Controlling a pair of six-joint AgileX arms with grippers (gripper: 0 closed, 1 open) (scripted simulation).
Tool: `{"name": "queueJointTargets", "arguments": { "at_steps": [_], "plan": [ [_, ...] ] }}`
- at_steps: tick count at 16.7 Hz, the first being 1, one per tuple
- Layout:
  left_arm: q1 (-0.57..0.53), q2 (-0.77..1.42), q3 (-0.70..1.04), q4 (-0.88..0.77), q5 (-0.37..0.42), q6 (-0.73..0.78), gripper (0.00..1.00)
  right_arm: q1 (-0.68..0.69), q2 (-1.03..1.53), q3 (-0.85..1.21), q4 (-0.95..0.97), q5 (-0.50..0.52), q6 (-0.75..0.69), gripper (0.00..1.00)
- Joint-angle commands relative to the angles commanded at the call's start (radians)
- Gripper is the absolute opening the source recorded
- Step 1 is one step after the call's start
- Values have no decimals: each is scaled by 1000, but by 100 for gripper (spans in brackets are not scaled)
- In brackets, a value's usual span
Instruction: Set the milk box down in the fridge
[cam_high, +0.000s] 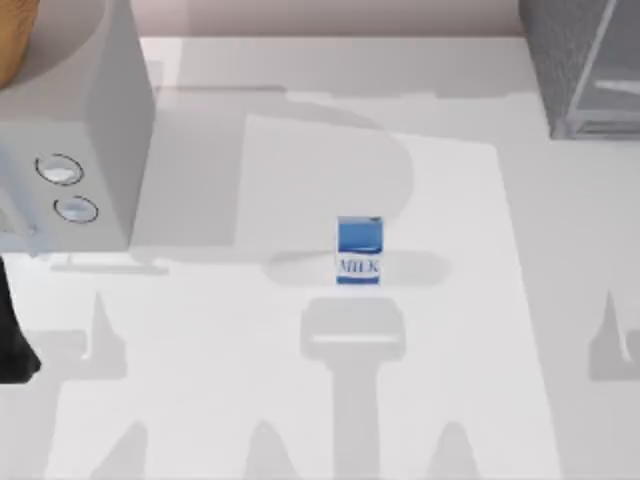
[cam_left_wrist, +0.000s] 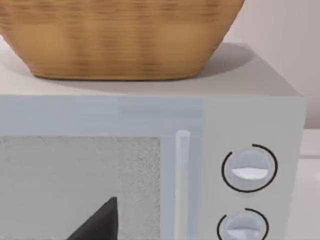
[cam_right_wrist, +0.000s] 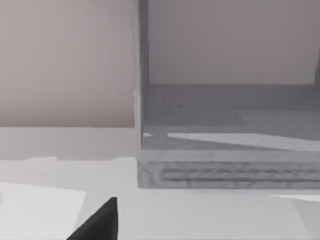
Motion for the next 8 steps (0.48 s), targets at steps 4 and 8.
{"name": "queueJointTargets", "arguments": {
  "at_steps": [4,8],
  "plan": [
    [0,0,0,0,0,0,100,15,22,-8,-3,-1,8,100],
    [0,0,0,0,0,0,100,98,179,-34,8,24,60,100]
  ]
}}
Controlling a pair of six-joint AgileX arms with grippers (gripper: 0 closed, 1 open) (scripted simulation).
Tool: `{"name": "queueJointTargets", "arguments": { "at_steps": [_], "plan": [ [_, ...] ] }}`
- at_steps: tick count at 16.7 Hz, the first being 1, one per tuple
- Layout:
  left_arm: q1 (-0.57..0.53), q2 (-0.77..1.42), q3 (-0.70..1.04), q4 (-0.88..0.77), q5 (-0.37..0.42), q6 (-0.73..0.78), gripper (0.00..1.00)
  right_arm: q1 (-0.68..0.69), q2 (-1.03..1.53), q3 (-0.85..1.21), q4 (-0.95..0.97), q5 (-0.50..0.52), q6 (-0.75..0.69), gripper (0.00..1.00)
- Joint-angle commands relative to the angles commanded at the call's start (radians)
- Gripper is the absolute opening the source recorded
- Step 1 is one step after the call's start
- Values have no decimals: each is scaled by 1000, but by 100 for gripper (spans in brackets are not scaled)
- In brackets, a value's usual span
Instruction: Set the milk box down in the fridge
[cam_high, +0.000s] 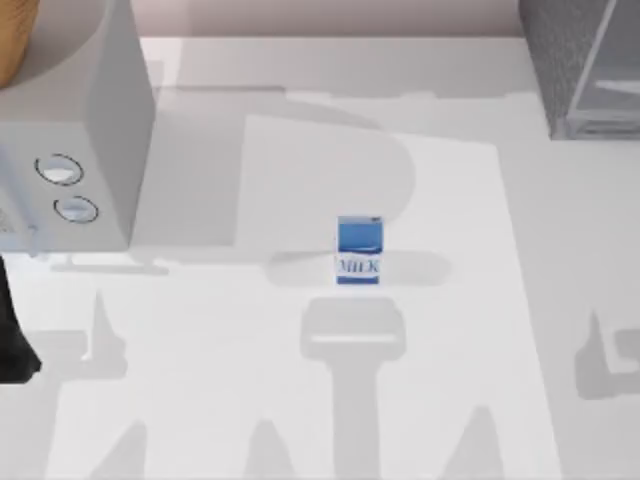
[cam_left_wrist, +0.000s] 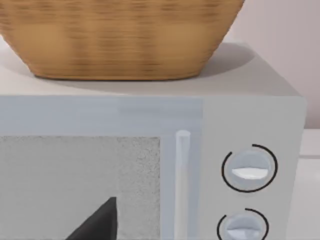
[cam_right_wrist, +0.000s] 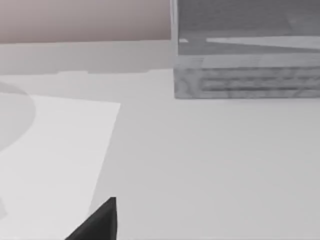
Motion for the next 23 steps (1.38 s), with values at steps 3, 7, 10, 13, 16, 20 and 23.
{"name": "queueJointTargets", "arguments": {
  "at_steps": [3,7,10,13,16,20,23],
  "plan": [
    [0,0,0,0,0,0,100,79,181,11,59,65,47,100],
    [0,0,0,0,0,0,100,196,453,75,207,196,95,100],
    [0,0,0,0,0,0,100,294,667,156,358,313,114,100],
    [0,0,0,0,0,0,100,395,882,251,525,432,120,100],
    [0,0,0,0,0,0,100,496,1097,350,696,544,119,100],
    [0,0,0,0,0,0,100,615,1384,479,913,678,108,100],
    [0,0,0,0,0,0,100,690,1586,572,1064,764,94,100]
  ]
}}
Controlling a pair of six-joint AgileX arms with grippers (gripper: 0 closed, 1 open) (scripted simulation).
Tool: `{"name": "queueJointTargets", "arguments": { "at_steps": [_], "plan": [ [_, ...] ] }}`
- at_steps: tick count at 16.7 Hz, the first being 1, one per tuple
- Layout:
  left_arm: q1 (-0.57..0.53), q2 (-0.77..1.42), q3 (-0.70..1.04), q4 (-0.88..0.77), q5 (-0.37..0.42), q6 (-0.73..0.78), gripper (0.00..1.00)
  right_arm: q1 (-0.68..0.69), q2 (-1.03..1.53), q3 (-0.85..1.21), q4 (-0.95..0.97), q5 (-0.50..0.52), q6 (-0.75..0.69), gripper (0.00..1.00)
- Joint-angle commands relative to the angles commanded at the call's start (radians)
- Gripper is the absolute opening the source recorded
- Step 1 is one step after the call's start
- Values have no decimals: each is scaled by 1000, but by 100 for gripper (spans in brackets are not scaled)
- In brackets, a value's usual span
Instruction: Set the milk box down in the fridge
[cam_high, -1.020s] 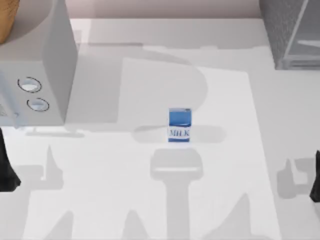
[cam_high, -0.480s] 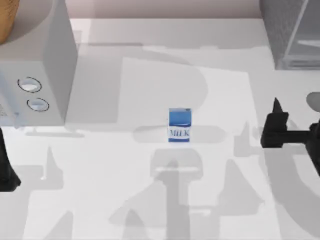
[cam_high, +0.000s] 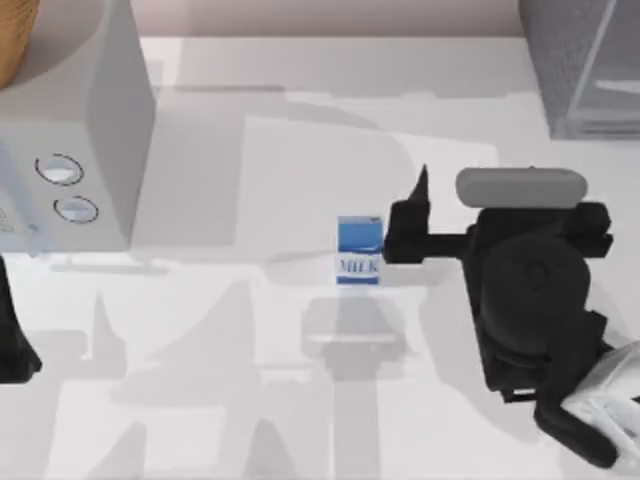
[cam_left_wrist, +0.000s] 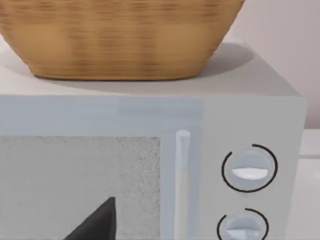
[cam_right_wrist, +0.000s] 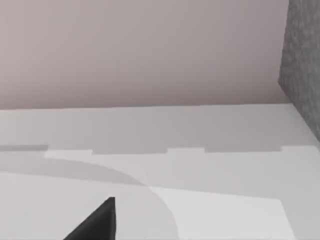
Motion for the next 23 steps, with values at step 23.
{"name": "queueJointTargets", "arguments": {
  "at_steps": [23],
  "plan": [
    [0,0,0,0,0,0,100,201,765,364,542,239,-137,100]
  ]
}}
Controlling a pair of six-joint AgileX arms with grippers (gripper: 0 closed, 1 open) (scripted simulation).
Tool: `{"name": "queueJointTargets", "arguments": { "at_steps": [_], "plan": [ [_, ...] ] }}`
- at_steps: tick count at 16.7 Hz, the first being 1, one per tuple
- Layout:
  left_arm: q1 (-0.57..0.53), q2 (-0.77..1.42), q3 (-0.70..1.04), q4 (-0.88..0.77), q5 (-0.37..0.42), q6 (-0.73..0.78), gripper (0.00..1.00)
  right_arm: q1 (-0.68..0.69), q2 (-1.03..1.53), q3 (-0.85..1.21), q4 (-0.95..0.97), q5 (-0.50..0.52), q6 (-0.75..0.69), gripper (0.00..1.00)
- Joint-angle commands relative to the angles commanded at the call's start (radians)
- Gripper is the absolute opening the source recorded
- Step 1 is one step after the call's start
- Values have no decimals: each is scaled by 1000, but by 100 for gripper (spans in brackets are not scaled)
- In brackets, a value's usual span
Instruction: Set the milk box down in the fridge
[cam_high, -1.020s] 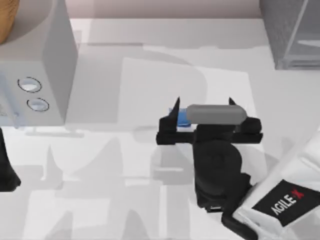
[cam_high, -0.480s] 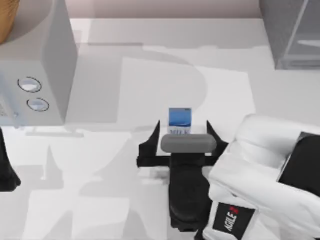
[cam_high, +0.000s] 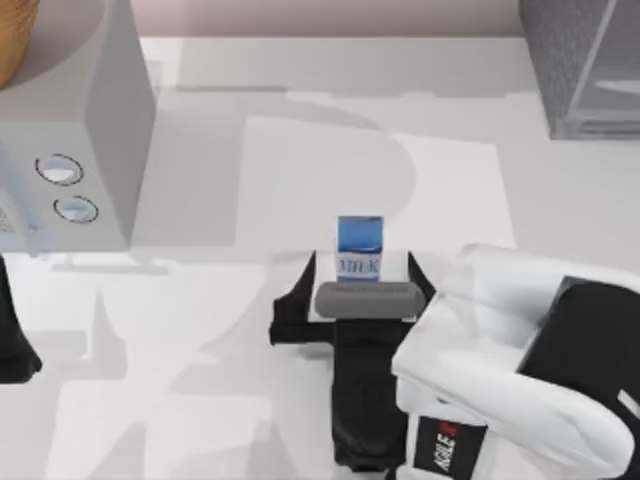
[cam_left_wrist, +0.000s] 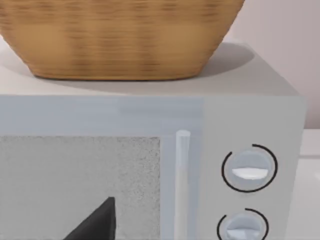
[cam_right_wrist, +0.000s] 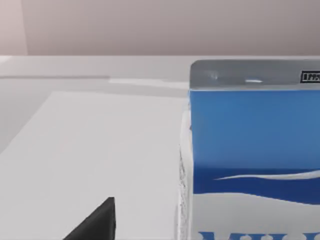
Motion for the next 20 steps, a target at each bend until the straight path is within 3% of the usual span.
{"name": "queueJointTargets", "arguments": {
  "at_steps": [14,20],
  "plan": [
    [0,0,0,0,0,0,100,-111,28,129,-98,-111,-3,100],
    [0,0,0,0,0,0,100,-111,28,129,-98,-111,-3,55]
  ]
}}
